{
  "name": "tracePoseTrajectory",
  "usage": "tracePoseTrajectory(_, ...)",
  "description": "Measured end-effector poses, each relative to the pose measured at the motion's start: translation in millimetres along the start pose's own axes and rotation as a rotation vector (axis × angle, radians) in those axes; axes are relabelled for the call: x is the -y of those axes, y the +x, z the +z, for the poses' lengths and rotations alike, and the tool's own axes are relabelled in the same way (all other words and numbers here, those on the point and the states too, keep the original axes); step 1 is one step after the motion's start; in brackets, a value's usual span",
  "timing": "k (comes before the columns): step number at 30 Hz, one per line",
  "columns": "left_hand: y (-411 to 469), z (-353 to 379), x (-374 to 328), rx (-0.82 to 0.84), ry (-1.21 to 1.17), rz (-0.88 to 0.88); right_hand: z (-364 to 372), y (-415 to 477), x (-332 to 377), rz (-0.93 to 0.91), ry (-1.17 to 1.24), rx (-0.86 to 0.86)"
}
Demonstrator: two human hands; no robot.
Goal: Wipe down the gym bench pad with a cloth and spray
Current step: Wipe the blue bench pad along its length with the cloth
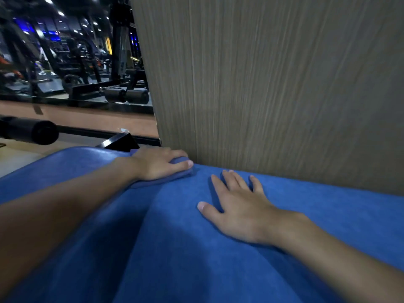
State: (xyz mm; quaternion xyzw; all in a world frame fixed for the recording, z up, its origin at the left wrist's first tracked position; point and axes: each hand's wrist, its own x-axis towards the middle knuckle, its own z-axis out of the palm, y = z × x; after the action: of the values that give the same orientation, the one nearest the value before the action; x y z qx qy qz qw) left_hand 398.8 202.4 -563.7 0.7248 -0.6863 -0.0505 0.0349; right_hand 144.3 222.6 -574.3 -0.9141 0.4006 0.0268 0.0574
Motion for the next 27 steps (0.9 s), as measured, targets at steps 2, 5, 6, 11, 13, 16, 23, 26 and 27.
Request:
tracePoseTrajectory(2,-1,-2,14,-0.022,-0.011,-0.052,7,3,5,-0.004,-0.02,-0.027)
tracePoseTrajectory(5,3,-2,-5,-0.008,-0.001,-0.083,8,2,5,-0.001,-0.035,-0.053)
tracePoseTrajectory(6,5,-1,-15,-0.002,0.008,-0.073,8,2,5,-0.002,-0.038,-0.058)
tracePoseTrajectory(11,10,4,-21,0.021,-0.017,-0.001,6,1,6,0.008,-0.042,-0.037)
tracePoseTrajectory(13,9,2,-6,0.028,-0.043,-0.005,2,2,8,0.021,-0.046,-0.012)
tracePoseTrajectory(16,10,-1,20,0.036,-0.045,-0.032,-2,11,21,-0.011,-0.03,-0.025)
tracePoseTrajectory(23,-3,-16,93,0.023,-0.019,-0.2,1,53,85,-0.18,0.001,-0.008)
tracePoseTrajectory(26,-6,-20,125,0.004,-0.013,-0.294,3,75,112,-0.233,-0.005,0.004)
tracePoseTrajectory(27,-6,-20,137,0.002,-0.01,-0.318,4,82,120,-0.247,-0.007,-0.002)
